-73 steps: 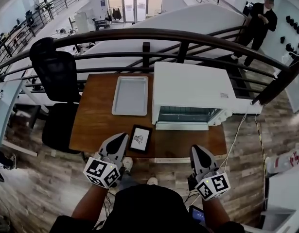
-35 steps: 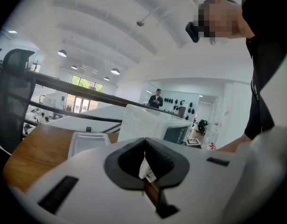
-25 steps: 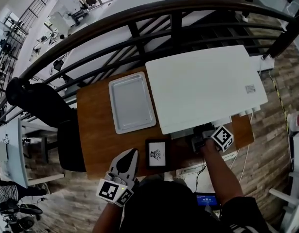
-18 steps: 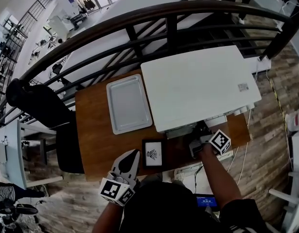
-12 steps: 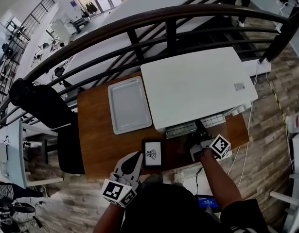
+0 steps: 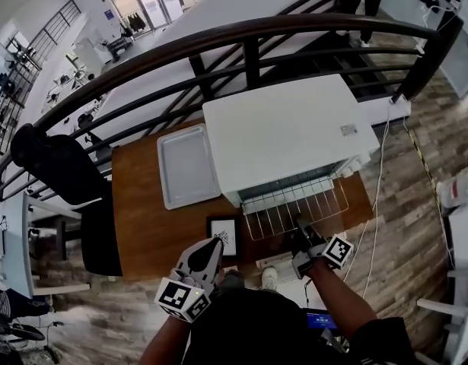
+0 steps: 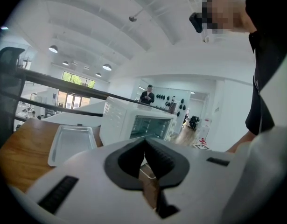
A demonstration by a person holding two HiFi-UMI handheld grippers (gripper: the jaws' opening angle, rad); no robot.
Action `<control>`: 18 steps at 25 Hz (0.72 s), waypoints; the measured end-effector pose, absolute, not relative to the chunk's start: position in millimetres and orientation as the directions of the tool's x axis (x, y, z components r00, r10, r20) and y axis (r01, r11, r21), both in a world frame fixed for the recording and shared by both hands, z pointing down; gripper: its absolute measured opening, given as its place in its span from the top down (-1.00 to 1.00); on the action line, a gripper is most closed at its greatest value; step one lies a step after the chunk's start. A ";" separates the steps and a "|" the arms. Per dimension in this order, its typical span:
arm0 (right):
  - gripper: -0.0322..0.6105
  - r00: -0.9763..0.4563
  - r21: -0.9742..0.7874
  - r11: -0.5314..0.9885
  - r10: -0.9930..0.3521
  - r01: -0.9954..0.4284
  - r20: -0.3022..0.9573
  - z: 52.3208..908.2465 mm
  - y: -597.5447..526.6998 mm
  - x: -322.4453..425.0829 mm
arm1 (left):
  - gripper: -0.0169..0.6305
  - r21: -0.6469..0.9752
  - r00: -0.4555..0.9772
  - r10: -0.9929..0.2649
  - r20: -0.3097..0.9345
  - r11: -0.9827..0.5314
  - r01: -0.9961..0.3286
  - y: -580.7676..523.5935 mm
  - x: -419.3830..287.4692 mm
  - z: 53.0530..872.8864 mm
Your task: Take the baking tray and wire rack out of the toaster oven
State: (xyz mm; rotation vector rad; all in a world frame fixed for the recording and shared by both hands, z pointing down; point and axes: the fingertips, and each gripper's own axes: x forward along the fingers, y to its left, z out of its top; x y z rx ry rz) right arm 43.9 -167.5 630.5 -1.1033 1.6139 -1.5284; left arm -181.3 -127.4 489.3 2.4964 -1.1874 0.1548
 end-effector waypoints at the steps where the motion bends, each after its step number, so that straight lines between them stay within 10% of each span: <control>1: 0.91 -0.439 -0.991 -0.032 -0.894 -0.133 0.087 629.4 -162.8 44.6 | 0.91 0.283 0.644 -0.722 0.254 -0.581 -0.763 -125.6 -177.2 489.2; 18: 0.91 -0.475 -1.000 -0.021 -0.880 0.021 0.008 605.1 -107.0 57.2 | 0.91 0.285 0.634 -0.724 0.272 -0.568 -0.772 -81.0 -139.6 498.4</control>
